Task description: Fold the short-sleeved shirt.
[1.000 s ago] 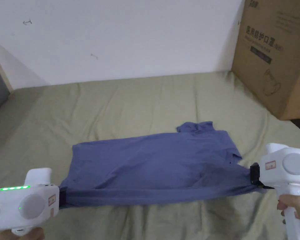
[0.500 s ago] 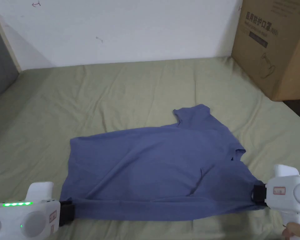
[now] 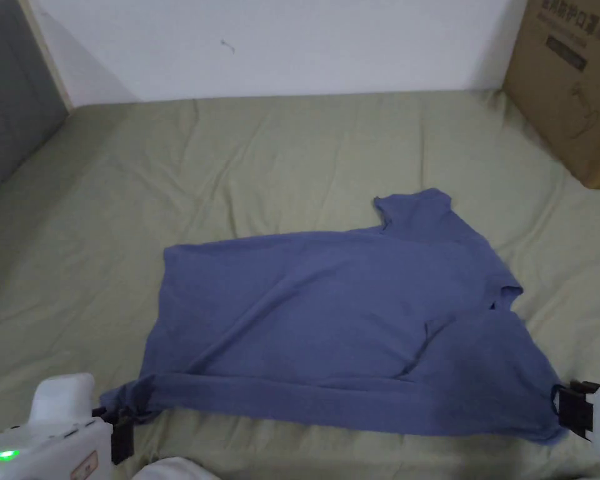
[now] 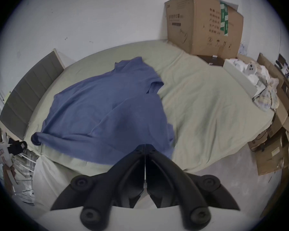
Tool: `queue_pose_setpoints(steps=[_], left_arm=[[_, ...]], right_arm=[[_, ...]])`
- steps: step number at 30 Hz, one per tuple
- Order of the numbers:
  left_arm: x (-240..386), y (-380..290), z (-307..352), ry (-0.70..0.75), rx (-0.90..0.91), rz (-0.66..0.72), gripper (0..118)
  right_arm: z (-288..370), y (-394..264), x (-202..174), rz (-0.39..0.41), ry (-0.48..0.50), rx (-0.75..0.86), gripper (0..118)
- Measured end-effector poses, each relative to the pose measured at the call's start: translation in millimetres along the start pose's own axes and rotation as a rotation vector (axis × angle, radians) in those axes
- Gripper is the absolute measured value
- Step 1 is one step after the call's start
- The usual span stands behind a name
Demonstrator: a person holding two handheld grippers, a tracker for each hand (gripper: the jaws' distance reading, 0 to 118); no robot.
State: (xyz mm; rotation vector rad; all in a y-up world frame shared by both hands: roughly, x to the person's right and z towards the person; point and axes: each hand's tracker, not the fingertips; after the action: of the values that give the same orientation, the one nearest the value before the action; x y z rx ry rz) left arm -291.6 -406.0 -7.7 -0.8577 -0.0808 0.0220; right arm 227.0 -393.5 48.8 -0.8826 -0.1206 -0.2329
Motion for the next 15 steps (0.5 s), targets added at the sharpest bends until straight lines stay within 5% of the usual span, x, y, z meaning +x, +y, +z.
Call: queue_pose_setpoints(steps=[4, 6, 7, 10, 15], left_arm=[[-0.6, -1.3, -9.3, 0.008, -0.003, 0.030, 6], [-3.3, 6.2, -17.0, 0.023, 0.002, 0.027, 61], [-2.1, 11.7, -20.8, 0.027, 0.005, 0.022, 67], [-11.1, 25.2, -40.9, 0.043, 0.013, 0.031, 81], [-28.6, 36.7, -89.2, 0.059, -0.040, 0.051, 80]], right_arm=[[-11.5, -9.2, -3.8, 0.018, -0.019, -0.012, 1], [-17.7, -8.9, -2.4, 0.010, -0.025, -0.032, 1], [-19.8, -8.7, -1.0, -0.003, -0.017, -0.038, 1], [-23.6, -6.8, -0.4, -0.010, -0.014, -0.048, 1], [-30.5, -3.7, -1.7, 0.021, -0.031, -0.069, 1]])
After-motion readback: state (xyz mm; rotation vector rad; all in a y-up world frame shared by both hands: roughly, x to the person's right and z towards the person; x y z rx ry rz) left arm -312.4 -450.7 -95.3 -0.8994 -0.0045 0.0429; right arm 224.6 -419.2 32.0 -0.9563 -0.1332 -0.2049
